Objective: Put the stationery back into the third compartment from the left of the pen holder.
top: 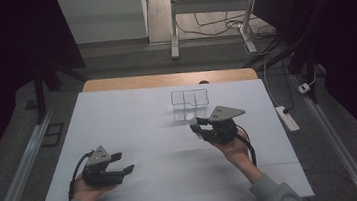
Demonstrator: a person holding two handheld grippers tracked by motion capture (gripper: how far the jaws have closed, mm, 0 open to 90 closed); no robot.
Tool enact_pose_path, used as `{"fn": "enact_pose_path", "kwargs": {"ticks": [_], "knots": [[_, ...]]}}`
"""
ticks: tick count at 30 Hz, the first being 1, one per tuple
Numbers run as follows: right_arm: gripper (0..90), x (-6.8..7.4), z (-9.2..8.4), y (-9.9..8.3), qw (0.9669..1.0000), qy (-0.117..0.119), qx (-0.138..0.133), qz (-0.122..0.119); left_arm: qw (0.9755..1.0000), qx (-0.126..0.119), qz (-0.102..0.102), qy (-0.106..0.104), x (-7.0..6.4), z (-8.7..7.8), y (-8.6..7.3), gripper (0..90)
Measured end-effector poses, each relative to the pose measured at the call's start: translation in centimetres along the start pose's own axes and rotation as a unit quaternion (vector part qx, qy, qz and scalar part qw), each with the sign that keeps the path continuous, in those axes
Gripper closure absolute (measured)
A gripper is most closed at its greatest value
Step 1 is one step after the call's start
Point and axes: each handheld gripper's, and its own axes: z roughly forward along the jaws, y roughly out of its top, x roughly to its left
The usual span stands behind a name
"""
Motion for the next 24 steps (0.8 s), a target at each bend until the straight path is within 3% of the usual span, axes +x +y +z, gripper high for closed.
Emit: {"fn": "enact_pose_path", "kwargs": {"ticks": [24], "knots": [[64.9,-2.5,0.0,1.7,0.9986,-0.039,-0.031,0.019,1.0000,0.000,-0.003,0.000,0.3,-0.1,-0.1,31.8]]}}
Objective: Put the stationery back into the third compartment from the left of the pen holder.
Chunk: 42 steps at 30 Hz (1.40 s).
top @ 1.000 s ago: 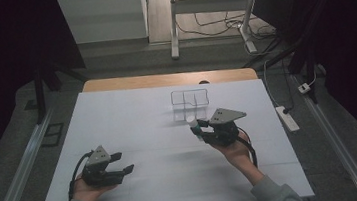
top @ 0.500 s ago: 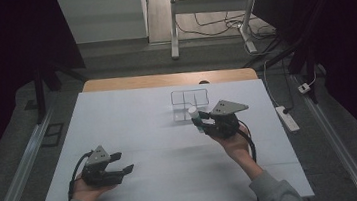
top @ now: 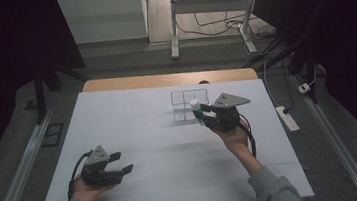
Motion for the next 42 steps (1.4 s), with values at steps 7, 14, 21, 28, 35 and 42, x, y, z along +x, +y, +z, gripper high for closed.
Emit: {"fn": "enact_pose_path", "kwargs": {"ticks": [7,14,21,28,35,42], "knots": [[64.9,-0.6,0.2,0.8,0.9999,-0.008,-0.013,0.004,1.0000,0.002,0.001,0.000,0.0,0.0,0.0,31.8],[64.9,-1.8,1.0,1.4,0.9995,-0.019,-0.022,0.012,1.0000,0.003,0.003,-0.001,0.0,0.1,0.0,31.8],[64.9,-2.9,1.5,2.0,0.9987,-0.028,-0.035,0.026,1.0000,0.004,0.003,0.001,0.0,0.1,0.0,32.0],[64.9,-3.9,2.2,2.3,0.9981,-0.040,-0.038,0.028,1.0000,0.002,0.002,0.000,0.0,0.1,0.0,32.0],[64.8,-5.4,3.6,2.4,0.9970,-0.051,-0.036,0.046,1.0000,0.000,0.002,-0.003,0.2,0.0,0.0,32.0],[64.8,-6.1,4.5,2.6,0.9962,-0.066,-0.027,0.051,1.0000,-0.002,0.003,-0.005,0.3,0.0,0.0,32.0]]}}
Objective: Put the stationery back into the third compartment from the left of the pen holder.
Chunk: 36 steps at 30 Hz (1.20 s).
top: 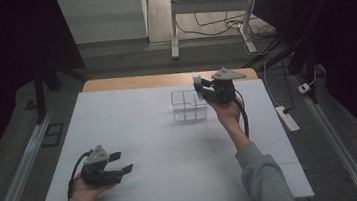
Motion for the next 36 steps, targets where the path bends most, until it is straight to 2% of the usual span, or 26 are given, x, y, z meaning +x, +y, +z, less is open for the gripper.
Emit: {"fn": "enact_pose_path", "kwargs": {"ticks": [9,14,15,17,19,27,30,36], "knots": [[64.7,-1.0,1.4,-0.5,0.9997,-0.013,0.015,0.013,1.0000,0.003,0.000,0.000,0.1,0.1,0.0,31.9],[63.8,-1.4,1.7,-1.3,0.9992,-0.009,0.021,0.034,1.0000,0.006,-0.002,0.001,0.1,0.2,-0.1,31.7],[62.9,-1.4,1.7,-1.4,0.9989,-0.011,0.025,0.038,1.0000,0.007,-0.001,0.002,0.1,0.2,-0.1,31.5],[54.4,-1.4,1.7,-1.4,0.9987,-0.011,0.028,0.040,1.0000,0.008,-0.001,0.003,0.1,0.2,-0.1,31.4],[53.1,-1.2,1.5,-1.2,0.9987,-0.013,0.033,0.037,1.0000,0.009,-0.001,0.003,0.1,0.2,0.0,31.4],[48.9,-0.9,0.5,-1.6,0.9983,-0.001,0.047,0.036,1.0000,0.009,-0.002,0.003,0.0,0.2,0.0,31.3],[47.0,-0.8,0.2,-2.0,0.9975,0.015,0.058,0.038,0.9999,0.010,-0.001,0.003,0.1,0.2,0.0,31.3],[44.8,-0.3,-0.8,-2.7,0.9965,0.029,0.074,0.025,0.9999,0.012,-0.001,0.003,0.1,0.3,0.0,31.2]]}}
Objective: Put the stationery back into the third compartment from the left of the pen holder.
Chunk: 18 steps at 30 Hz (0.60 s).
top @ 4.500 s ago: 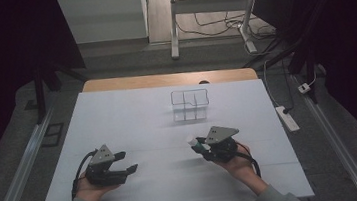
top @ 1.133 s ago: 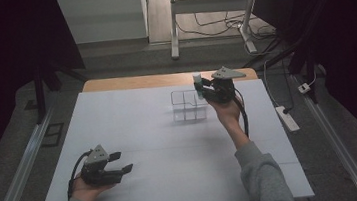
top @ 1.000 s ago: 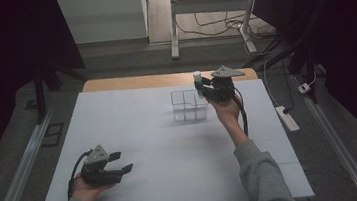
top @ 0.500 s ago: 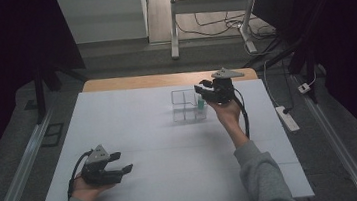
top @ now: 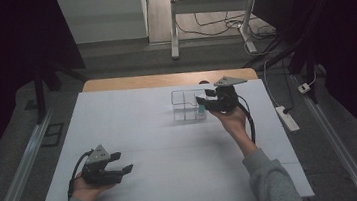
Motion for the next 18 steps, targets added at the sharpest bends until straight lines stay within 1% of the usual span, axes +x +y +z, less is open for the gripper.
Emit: {"fn": "enact_pose_path", "kwargs": {"ticks": [3,7,9,12,15,18], "knots": [[44.0,0.1,-0.4,-0.5,1.0000,0.002,0.009,-0.004,1.0000,-0.001,-0.001,0.000,0.0,0.0,0.0,31.2],[43.0,0.3,-0.9,-1.2,0.9999,0.008,0.013,-0.004,1.0000,-0.002,-0.004,0.001,0.2,0.0,0.0,31.2],[42.6,0.5,-1.3,-1.5,0.9997,0.007,0.020,-0.013,1.0000,-0.004,-0.007,0.003,0.3,0.0,0.0,31.2],[42.2,0.8,-1.9,-2.1,0.9993,0.013,0.027,-0.021,0.9999,-0.004,-0.009,0.003,0.4,0.0,0.0,31.2],[42.1,1.1,-2.7,-2.5,0.9991,0.016,0.030,-0.026,0.9999,-0.004,-0.009,0.003,0.4,0.1,0.1,31.1],[41.8,1.5,-3.6,-2.9,0.9990,0.023,0.028,-0.024,1.0000,-0.003,-0.008,0.003,0.4,0.1,0.1,31.0]]}}
